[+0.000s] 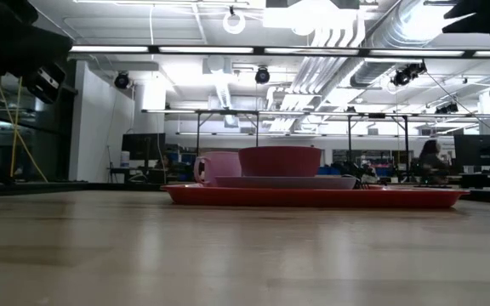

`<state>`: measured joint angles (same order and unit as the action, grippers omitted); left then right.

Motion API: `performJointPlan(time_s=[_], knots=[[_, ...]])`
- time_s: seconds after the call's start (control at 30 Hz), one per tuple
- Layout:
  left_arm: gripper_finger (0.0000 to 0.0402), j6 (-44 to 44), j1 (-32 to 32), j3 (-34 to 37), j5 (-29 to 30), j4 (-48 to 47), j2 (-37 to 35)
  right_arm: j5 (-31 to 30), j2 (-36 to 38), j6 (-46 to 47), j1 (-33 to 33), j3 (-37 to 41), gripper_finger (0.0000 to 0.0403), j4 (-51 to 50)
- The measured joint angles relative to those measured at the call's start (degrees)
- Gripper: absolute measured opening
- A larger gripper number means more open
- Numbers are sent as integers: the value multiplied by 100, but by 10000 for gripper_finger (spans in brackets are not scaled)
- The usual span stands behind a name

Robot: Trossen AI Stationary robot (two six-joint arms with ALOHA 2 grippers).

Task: Set up tray
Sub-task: Return to Home Position

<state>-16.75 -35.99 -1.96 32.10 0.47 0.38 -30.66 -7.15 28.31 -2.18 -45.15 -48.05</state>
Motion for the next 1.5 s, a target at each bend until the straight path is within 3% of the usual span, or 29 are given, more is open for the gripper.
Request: performJointPlan(time_s=[0.17, 0.27, 0.7, 0.9, 1.1, 1.27, 1.5], knots=[[40, -2, 0, 7, 2, 41, 0, 418, 685, -404, -2, 1006, 108, 1071], [40, 0, 0, 13, 4, 78, 0, 739, 603, -603, -2, 1342, 108, 1311], [40, 66, 2, 31, 105, 151, 0, 1016, 683, -437, -2, 2496, 108, 2378], [40, 151, 2, 31, 107, 155, 0, 1260, 683, -606, -2, 3261, 108, 3807], [40, 159, 2, 31, 105, 301, -2, 1244, 688, -65, -5, 3956, 108, 4197], [40, 168, 2, 31, 105, 311, 0, 1238, 688, -61, -4, 4236, 108, 4739], [40, 438, 2, 31, 175, 554, -2, 1981, 683, -206, -6, 4459, 108, 5130]])
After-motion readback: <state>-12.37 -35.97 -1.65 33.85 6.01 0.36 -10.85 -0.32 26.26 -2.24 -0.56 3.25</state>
